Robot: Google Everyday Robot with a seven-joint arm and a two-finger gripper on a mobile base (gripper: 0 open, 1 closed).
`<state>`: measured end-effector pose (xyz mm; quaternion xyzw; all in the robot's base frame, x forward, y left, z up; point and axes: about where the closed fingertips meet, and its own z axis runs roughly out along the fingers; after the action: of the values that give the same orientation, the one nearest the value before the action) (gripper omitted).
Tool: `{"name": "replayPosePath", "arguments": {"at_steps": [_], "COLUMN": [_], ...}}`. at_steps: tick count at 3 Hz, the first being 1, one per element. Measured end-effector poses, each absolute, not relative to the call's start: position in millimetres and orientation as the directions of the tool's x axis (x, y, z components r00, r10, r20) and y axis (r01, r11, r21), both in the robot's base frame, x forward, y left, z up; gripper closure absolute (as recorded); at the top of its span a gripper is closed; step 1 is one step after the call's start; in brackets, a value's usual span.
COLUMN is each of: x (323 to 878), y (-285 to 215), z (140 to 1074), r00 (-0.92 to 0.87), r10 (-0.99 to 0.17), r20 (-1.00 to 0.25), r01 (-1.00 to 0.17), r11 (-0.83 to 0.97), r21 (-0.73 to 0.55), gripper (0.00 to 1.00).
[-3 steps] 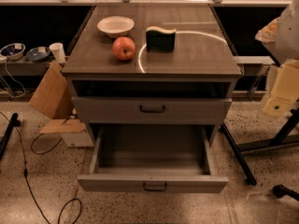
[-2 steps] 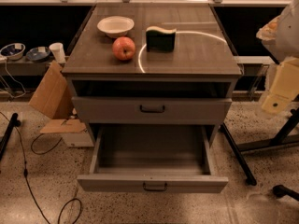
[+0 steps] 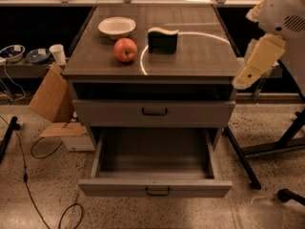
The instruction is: Place sponge into middle drawer
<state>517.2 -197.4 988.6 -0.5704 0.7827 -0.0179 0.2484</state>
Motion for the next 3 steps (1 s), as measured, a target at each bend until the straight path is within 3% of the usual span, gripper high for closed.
{"name": "replayPosePath", "arguments": {"at_steps": [2,3], "x": [588,653], "y": [-162,-98], "z": [989,983], "r00": [-0.213,-0.192], "r10": [-0.847,-0.821], "r20": [-0.488,-0.538], "r01": [-0.857,-0.855], "r11": [0.402,0.409], "r21": [-0.324,-0.318], "gripper": [0.0,0.0]}}
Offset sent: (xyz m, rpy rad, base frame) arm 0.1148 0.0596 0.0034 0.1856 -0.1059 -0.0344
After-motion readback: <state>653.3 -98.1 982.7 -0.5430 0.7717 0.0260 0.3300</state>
